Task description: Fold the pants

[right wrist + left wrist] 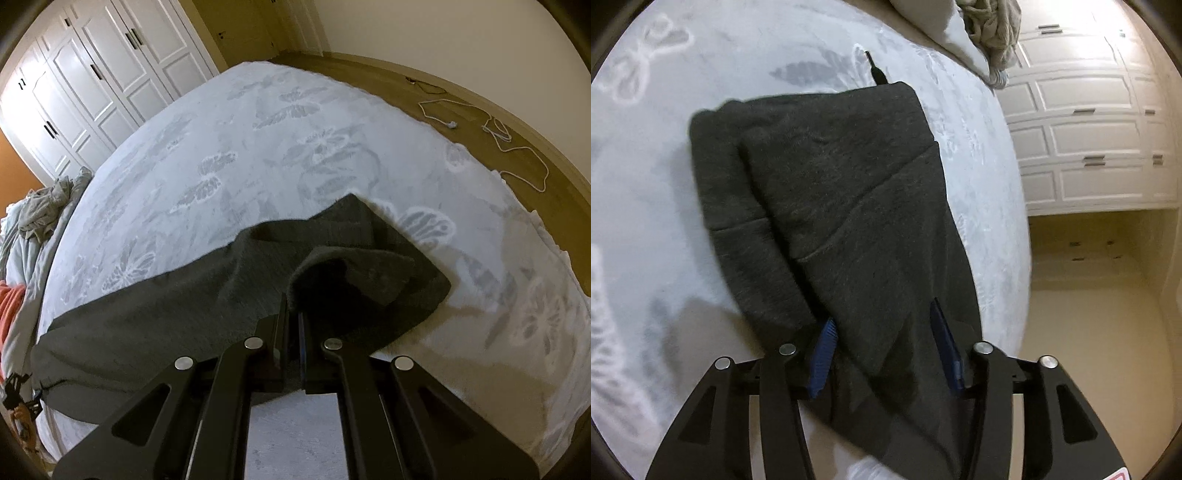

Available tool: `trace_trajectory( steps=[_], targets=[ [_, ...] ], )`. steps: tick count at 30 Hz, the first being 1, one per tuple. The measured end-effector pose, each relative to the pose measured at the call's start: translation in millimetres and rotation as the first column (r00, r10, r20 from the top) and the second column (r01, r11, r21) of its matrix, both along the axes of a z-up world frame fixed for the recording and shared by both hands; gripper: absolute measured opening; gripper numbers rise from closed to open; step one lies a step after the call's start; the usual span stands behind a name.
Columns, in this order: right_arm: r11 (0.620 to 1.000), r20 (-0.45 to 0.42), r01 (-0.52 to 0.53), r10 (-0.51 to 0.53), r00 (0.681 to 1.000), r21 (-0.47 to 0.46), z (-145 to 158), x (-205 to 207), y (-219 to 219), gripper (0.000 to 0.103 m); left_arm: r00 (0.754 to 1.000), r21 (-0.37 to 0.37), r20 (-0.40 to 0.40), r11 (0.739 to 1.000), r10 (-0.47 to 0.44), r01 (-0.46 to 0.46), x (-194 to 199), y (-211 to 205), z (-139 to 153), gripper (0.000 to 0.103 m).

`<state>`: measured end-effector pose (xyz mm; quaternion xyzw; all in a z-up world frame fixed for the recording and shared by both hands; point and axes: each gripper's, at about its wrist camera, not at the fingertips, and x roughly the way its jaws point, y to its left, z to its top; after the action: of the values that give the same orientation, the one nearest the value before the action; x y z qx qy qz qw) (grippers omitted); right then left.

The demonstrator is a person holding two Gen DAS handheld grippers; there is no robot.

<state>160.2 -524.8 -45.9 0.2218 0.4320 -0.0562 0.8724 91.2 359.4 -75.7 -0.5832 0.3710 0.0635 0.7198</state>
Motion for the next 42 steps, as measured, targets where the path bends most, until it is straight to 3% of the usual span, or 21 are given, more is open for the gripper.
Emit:
trace_trajectory(
  steps=[1, 5, 9, 11, 13, 15, 17, 20, 23, 25, 27, 28, 29, 30, 32, 34, 37, 39, 40, 41, 42],
  targets=[
    [1.000, -0.005, -0.001, 0.001, 1.000, 0.003, -1.8, 0.1, -0.2, 0.002, 1.000, -0.010, 0.009, 1.000, 0.001, -0.001, 8.9, -0.1, 1.8, 0.003],
    [1.000, 0.018, -0.002, 0.002, 1.000, 0.027, 4.7, -3.5, -3.3, 0.002, 0.989, -0.039, 0.146, 0.999, 0.022, -0.017, -4.5, 4.1, 31.9, 0.001],
    [0.992, 0.177, 0.001, -0.024, 0.984, 0.127, 43.3, -21.5, -13.5, 0.002, 0.957, 0.026, 0.287, 0.999, -0.053, 0.047, -26.3, 2.6, 82.7, 0.001],
    [0.994, 0.142, 0.016, -0.031, 0.989, 0.104, 33.4, -22.5, -18.6, 0.002, 0.966, 0.073, 0.253, 0.996, -0.063, 0.046, -36.2, 6.9, 83.9, 0.001],
    [0.996, 0.005, 0.022, -0.022, 1.000, 0.086, -3.0, -16.2, -22.5, 0.003, 0.992, 0.128, 0.117, 0.991, -0.054, 0.039, -32.9, 11.3, 65.7, 0.001],
    [0.998, -0.049, -0.002, 0.005, 0.999, 0.061, -21.5, -13.8, -20.9, 0.002, 0.996, 0.090, -0.065, 0.994, -0.053, 0.059, -26.4, 11.8, 26.9, 0.001],
    [0.998, -0.028, 0.003, -0.002, 1.000, 0.057, -13.0, -16.1, -22.2, 0.006, 0.989, 0.032, -0.133, 0.997, -0.065, 0.070, -22.8, 8.1, 5.0, 0.003],
    [0.991, -0.026, 0.056, -0.053, 0.998, 0.120, -7.8, -21.6, -28.8, 0.013, 0.992, 0.132, -0.122, 0.990, -0.033, 0.049, -27.8, 2.8, 24.8, 0.008],
    [0.989, -0.029, 0.088, -0.085, 0.996, 0.121, -1.7, -29.4, -33.1, 0.013, 0.992, 0.301, -0.118, 0.954, 0.054, -0.016, -43.6, -1.2, 55.7, 0.039],
    [0.984, -0.001, 0.128, -0.128, 0.992, 0.124, 9.2, -39.0, -38.5, 0.013, 0.992, 0.354, -0.084, 0.934, 0.090, -0.055, -59.6, -5.1, 66.1, 0.039],
    [0.977, 0.021, 0.179, -0.182, 0.983, 0.115, 20.5, -48.0, -41.5, 0.015, 0.999, 0.384, -0.014, 0.922, 0.052, -0.043, -65.2, -21.0, 81.1, 0.039],
    [0.973, 0.030, 0.208, -0.212, 0.977, 0.100, 26.1, -55.5, -44.2, 0.029, 1.000, 0.406, 0.012, 0.914, 0.006, -0.011, -60.2, -34.3, 88.7, 0.039],
    [0.969, 0.036, 0.226, -0.230, 0.972, 0.097, 27.4, -58.7, -45.8, 0.053, 0.999, 0.426, 0.024, 0.905, -0.035, 0.021, -55.1, -46.3, 93.7, 0.043],
    [0.965, 0.047, 0.242, -0.248, 0.968, 0.106, 26.7, -63.0, -47.6, 0.061, 0.995, 0.461, 0.026, 0.884, -0.097, 0.074, -50.9, -65.1, 97.5, 0.052],
    [0.965, 0.038, 0.230, -0.237, 0.971, 0.124, 22.2, -56.8, -48.3, 0.062, 0.978, 0.533, 0.002, 0.827, -0.209, 0.176, -27.7, -112.9, 101.2, 0.061],
    [0.973, 0.047, 0.208, -0.213, 0.976, 0.101, 18.8, -47.4, -45.0, 0.061, 0.951, 0.564, -0.027, 0.781, -0.308, 0.269, -13.5, -154.7, 95.9, 0.061],
    [0.985, 0.053, 0.162, -0.165, 0.985, 0.064, 16.8, -31.1, -37.7, 0.061, 0.870, 0.546, -0.093, 0.706, -0.484, 0.451, 6.5, -223.2, 75.4, 0.061],
    [0.982, 0.006, 0.157, -0.159, 0.987, 0.105, 3.1, -22.3, -39.8, 0.060, 0.836, 0.546, -0.114, 0.669, -0.537, 0.504, 13.2, -246.6, 65.5, 0.061],
    [0.981, -0.009, 0.153, -0.153, 0.988, 0.120, -2.7, -18.7, -39.8, 0.042, 0.824, 0.557, -0.124, 0.648, -0.553, 0.519, 12.6, -258.3, 62.5, 0.061],
    [0.982, -0.015, 0.140, -0.139, 0.990, 0.130, -5.3, -14.2, -39.3, 0.015, 0.813, 0.580, -0.130, 0.622, -0.568, 0.527, 13.5, -269.0, 60.1, 0.061],
    [0.983, 0.002, 0.118, -0.120, 0.993, 0.137, -1.3, -12.1, -38.1, 0.012, 0.806, 0.608, -0.138, 0.593, -0.576, 0.528, 13.0, -278.0, 58.4, 0.061]
  ],
)
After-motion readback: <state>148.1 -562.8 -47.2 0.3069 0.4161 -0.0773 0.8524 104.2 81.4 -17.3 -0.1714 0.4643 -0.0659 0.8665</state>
